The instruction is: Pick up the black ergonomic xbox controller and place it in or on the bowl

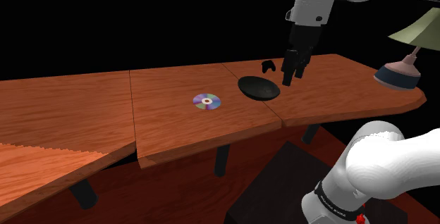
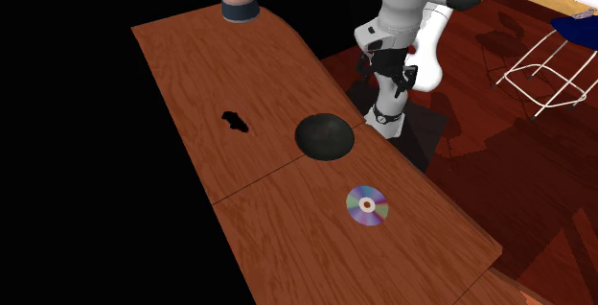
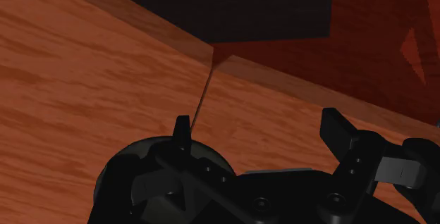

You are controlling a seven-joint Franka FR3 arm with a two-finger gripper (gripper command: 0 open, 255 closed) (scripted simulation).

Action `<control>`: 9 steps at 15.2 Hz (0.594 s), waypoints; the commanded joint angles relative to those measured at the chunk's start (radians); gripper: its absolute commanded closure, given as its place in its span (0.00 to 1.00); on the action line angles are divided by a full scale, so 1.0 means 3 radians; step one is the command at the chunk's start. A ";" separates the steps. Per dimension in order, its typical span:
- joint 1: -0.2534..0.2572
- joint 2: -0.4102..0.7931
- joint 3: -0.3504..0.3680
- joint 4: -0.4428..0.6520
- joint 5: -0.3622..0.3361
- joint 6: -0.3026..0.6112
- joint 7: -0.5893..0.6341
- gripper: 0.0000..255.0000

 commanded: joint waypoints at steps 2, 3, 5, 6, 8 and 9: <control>-0.0001 -0.0006 -0.0080 -0.0033 -0.0080 0.0044 -0.0146 0.00; 0.0000 -0.0007 -0.0161 -0.0062 -0.0160 0.0090 -0.0290 0.00; 0.0001 0.0011 -0.0325 -0.0104 -0.0317 0.0193 -0.0577 0.00; 0.0001 0.0029 -0.0408 -0.0117 -0.0392 0.0249 -0.0719 0.00; 0.0005 0.0084 -0.0576 -0.0128 -0.0536 0.0369 -0.1001 0.00; 0.0007 0.0121 -0.0660 -0.0125 -0.0604 0.0433 -0.1142 0.00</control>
